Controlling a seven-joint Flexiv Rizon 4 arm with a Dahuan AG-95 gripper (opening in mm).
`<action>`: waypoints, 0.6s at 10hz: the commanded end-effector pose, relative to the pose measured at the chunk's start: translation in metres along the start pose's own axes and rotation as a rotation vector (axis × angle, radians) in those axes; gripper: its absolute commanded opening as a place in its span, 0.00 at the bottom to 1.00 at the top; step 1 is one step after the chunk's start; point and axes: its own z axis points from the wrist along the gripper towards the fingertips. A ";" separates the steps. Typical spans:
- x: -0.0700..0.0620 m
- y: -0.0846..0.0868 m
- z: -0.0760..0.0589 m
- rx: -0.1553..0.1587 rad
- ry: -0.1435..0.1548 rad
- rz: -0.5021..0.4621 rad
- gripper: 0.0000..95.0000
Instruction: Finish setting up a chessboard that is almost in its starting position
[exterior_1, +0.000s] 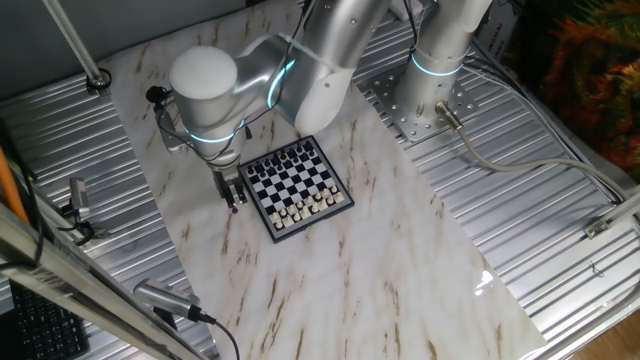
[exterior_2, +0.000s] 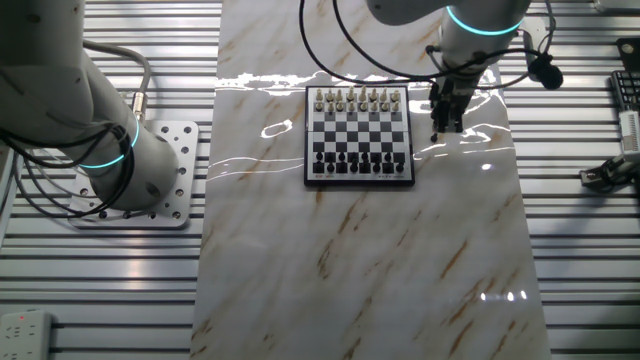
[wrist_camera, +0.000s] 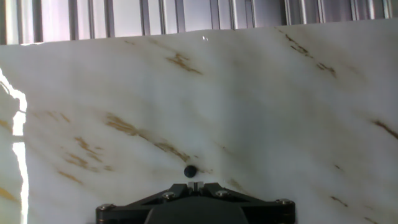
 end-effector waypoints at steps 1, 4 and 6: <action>0.000 0.000 0.002 0.000 -0.002 -0.001 0.00; 0.000 0.000 0.007 0.002 0.001 0.000 0.00; 0.000 0.000 0.008 0.002 0.001 0.000 0.00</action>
